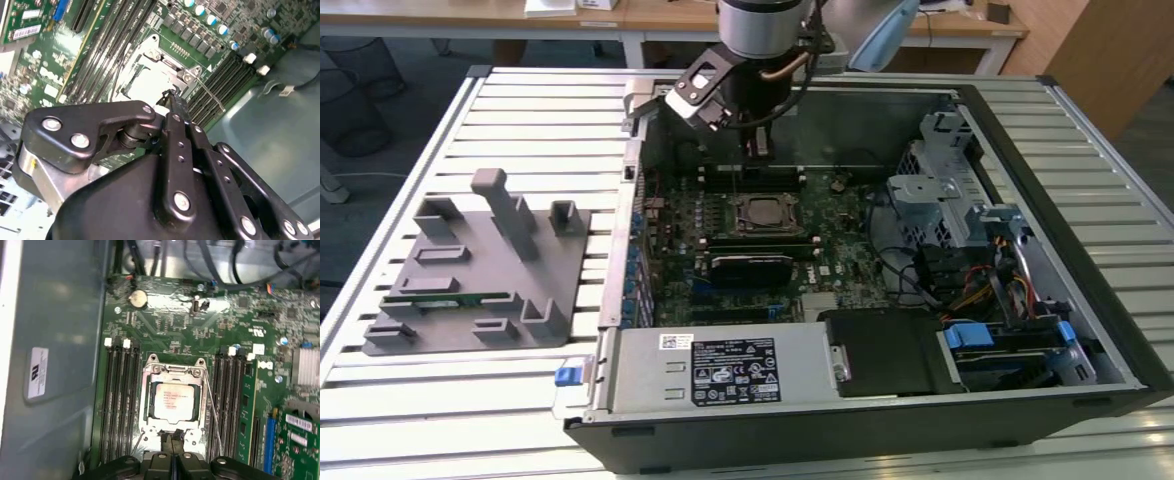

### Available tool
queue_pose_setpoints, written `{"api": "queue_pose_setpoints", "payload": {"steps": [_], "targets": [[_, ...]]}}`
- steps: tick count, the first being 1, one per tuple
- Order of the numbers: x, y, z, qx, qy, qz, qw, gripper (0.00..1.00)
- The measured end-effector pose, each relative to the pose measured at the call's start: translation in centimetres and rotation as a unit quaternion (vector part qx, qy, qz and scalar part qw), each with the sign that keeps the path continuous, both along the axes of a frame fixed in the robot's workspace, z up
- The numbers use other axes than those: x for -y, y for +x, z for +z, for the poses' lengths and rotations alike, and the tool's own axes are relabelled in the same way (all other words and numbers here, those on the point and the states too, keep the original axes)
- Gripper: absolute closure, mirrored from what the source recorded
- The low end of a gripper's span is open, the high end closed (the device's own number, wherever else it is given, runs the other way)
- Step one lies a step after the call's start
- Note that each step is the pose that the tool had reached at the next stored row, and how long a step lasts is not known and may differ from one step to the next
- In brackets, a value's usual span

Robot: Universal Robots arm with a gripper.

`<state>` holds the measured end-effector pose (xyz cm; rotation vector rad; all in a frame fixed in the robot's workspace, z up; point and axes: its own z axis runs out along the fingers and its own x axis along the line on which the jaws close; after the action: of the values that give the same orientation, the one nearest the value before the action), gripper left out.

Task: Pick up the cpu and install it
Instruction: 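Install the first cpu locking lever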

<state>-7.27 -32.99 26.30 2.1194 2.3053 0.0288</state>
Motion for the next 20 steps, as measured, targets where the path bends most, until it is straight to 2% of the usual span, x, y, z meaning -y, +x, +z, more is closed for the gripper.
{"api": "queue_pose_setpoints", "payload": {"steps": [3, 7, 8, 10, 11, 18, 20], "targets": [[0.0, 0.0, -0.01, 0.0, 0.0, 0.027, 0.9996, 0.89], [0.0, -0.03, -0.03, 0.0, -0.0001, 0.058, 0.9983, 0.89], [0.01, -0.11, -0.03, 0.0001, -0.0001, 0.06, 0.9982, 0.89], [0.0, -0.39, -0.02, 0.005, -0.0005, 0.06, 0.9982, 0.89], [0.0, -0.41, -0.03, 0.0063, -0.0007, 0.06, 0.9982, 0.89], [-0.09, -0.53, 0.01, 0.0068, -0.0008, 0.061, 0.9981, 0.89], [-0.09, -0.53, 0.3, 0.0068, -0.0008, 0.063, 0.998, 0.89]]}}
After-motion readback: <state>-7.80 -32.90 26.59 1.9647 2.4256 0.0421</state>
